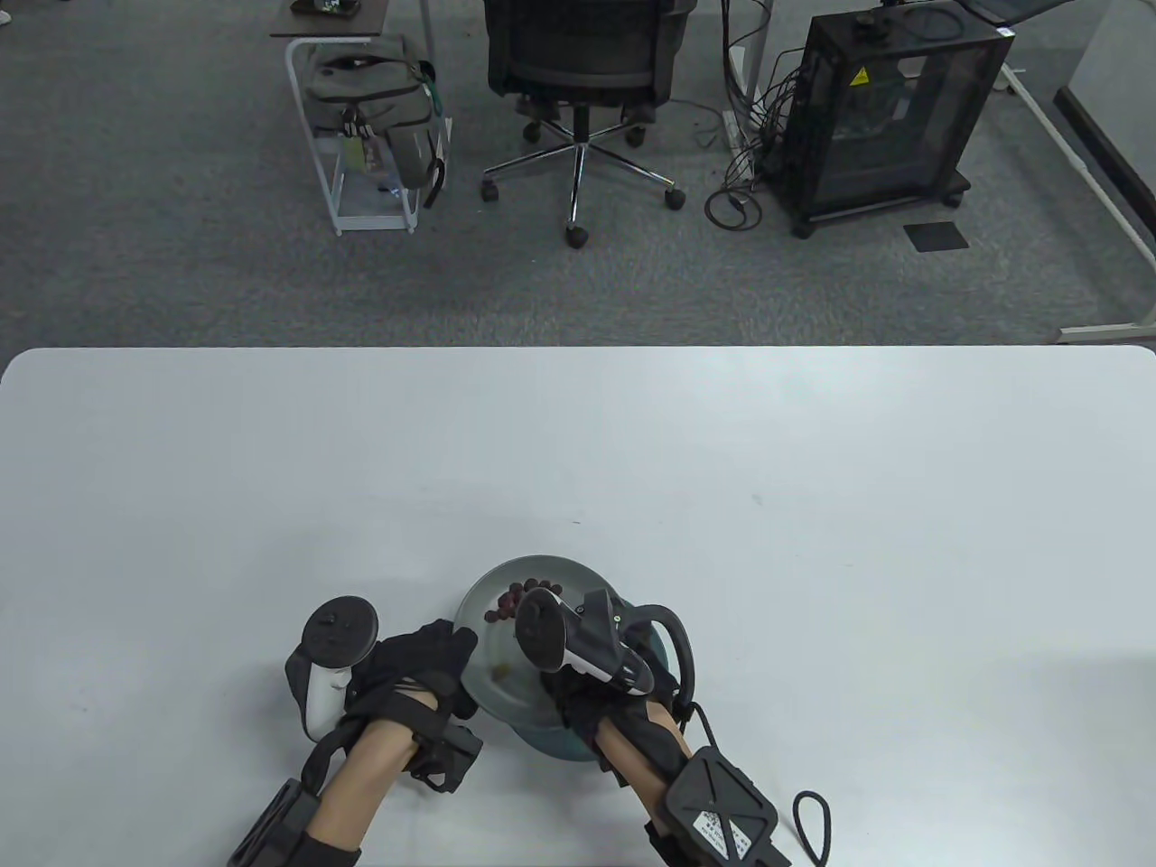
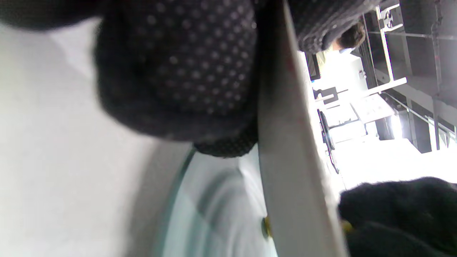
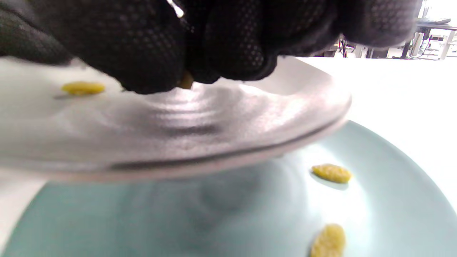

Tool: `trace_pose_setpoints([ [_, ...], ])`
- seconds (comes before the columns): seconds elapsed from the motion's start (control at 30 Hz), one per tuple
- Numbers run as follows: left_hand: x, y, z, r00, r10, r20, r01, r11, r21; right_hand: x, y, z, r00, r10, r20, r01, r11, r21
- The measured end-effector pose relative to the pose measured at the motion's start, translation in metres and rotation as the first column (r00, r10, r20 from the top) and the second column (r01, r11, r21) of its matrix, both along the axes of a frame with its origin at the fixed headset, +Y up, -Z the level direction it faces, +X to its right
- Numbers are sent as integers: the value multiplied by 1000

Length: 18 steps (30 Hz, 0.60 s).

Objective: Pick raisins with hand pinch into plate

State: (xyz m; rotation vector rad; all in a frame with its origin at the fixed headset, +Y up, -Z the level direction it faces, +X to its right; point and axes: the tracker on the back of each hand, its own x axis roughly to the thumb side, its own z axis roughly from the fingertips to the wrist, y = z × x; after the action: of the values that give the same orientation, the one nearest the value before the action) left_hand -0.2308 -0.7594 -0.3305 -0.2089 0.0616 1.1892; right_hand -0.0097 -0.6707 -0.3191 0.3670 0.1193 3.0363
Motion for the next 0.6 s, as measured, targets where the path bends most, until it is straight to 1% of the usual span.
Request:
trace_pose_setpoints([
  [0.17,-12,2,1,997,20,-70,-20,1000,-13,9,13,2,999,-51,8,51,998,34],
  [0.33,-25,3,-1,991,34,-131,-35,999,-4,30,23,-3,991,-117,62,115,993,33],
  [0.47,-34,4,-3,985,39,-168,-39,999,3,41,19,-8,988,-120,95,120,993,9],
  [0.6,-41,7,-4,978,34,-204,-30,999,23,42,6,-14,991,-78,113,82,996,-30],
])
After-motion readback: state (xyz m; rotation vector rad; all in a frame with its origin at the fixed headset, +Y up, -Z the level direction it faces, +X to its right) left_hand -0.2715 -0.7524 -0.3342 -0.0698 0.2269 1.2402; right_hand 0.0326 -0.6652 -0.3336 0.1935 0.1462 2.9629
